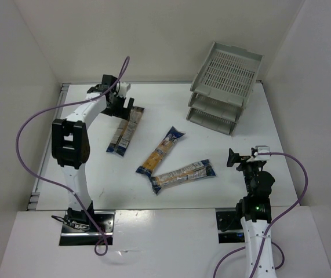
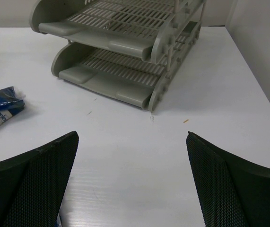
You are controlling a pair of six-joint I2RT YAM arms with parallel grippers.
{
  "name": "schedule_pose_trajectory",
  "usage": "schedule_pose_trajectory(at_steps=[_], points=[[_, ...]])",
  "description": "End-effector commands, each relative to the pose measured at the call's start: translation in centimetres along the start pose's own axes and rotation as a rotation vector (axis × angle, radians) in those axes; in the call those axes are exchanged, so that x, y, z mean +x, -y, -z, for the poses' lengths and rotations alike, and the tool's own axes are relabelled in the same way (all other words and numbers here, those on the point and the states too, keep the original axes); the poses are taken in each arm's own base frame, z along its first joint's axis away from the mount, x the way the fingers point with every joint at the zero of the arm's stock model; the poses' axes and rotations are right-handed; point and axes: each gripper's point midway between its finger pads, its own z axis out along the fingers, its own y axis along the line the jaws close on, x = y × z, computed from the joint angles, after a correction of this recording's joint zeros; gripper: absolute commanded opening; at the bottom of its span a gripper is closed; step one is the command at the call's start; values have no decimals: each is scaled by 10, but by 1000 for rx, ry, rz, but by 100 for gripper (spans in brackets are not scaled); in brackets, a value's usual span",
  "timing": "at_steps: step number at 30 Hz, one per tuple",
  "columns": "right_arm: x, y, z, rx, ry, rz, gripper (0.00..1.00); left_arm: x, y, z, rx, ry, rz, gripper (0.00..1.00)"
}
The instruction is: Place and organize the pasta boxes and bags onto the shelf
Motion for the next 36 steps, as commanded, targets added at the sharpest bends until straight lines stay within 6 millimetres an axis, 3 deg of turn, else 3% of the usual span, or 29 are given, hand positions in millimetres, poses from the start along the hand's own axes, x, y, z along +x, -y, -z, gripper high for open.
schedule_pose_trajectory(at_steps=[1, 4, 6, 12, 18, 22, 23, 27, 29, 33, 36], points=[[23, 2, -1, 5, -40, 4, 100, -37, 3, 46, -17, 153, 26, 100], [23, 2, -1, 5, -40, 4, 100, -32, 6, 44, -1, 136, 36, 100], [23, 2, -1, 5, -40, 4, 100, -10, 4, 27, -14, 57, 44, 100], [23, 2, -1, 5, -40, 4, 100, 26, 20, -3, 42, -81, 31, 100], [23, 2, -1, 5, -40, 4, 100, 29, 21, -6, 50, -74, 30, 100], [23, 2, -1, 5, -40, 4, 100, 38, 31, -11, 61, -95, 15, 100], [23, 2, -1, 5, -40, 4, 100, 49, 27, -16, 40, -116, 15, 100], [23, 2, -1, 5, -40, 4, 100, 64, 37, -31, 23, -151, -28, 100], [23, 2, -1, 5, -40, 4, 100, 63, 48, -33, 33, -152, -50, 100], [23, 2, -1, 5, -40, 4, 100, 47, 32, -35, -67, -108, -26, 100], [23, 2, -1, 5, -40, 4, 100, 55, 22, -45, -123, -152, -8, 100]])
